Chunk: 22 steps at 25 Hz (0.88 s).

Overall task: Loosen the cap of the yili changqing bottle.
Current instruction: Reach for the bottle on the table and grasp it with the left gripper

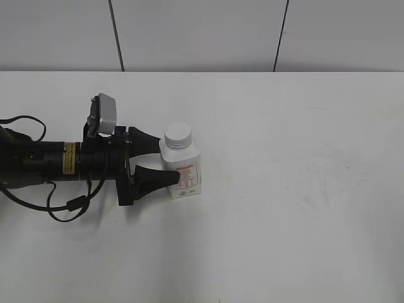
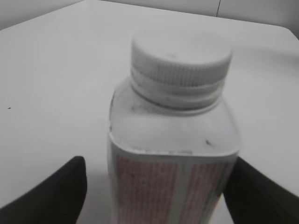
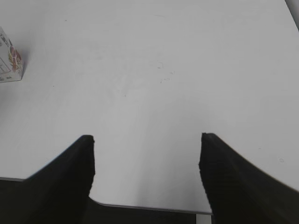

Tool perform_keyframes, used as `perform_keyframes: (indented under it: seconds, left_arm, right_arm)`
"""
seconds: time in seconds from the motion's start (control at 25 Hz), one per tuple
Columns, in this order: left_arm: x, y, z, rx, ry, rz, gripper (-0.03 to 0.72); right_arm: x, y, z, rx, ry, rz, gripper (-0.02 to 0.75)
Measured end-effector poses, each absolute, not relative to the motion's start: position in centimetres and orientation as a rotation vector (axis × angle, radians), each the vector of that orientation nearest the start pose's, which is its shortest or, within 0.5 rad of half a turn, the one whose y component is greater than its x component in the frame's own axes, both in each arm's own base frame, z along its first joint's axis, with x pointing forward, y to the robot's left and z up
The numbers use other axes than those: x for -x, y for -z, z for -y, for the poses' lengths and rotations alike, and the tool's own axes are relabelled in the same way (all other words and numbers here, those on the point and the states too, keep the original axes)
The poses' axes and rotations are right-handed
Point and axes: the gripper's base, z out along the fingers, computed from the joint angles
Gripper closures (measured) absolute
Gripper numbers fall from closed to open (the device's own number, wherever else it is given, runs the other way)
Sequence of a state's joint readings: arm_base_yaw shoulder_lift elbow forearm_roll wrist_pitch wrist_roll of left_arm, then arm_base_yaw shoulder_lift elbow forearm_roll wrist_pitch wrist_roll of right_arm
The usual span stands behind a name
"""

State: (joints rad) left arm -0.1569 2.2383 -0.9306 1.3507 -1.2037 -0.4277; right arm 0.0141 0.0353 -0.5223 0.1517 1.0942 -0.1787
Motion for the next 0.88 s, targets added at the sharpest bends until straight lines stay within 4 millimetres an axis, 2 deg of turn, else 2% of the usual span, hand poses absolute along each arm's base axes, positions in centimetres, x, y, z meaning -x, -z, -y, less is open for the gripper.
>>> perform_keyframes:
  seconds: [0.16, 0.44, 0.72, 0.8, 0.88]
  left_arm:
    - [-32.2, -6.9, 14.3, -1.209, 1.011, -1.546, 0.146]
    - [-32.0, -7.0, 14.9, -1.212, 1.018, -1.542, 0.223]
    - [-32.0, -6.9, 14.9, -1.215, 1.021, -1.542, 0.303]
    - [-32.0, -6.9, 14.9, -1.215, 1.021, -1.542, 0.316]
    - [-32.0, -7.0, 14.9, -1.216, 1.023, -1.541, 0.323]
  right_arm:
    - [-0.5, -29.2, -1.2, 0.209, -0.087, -2.107, 0.183]
    - [-4.6, -32.4, -1.3, 0.209, -0.102, -2.251, 0.183]
    - [-11.8, -35.4, -1.4, 0.214, -0.126, -2.454, 0.183]
    - [-14.8, -35.3, -1.4, 0.216, -0.137, -2.546, 0.183]
    - [-16.9, -35.6, -1.5, 0.221, -0.142, -2.601, 0.183]
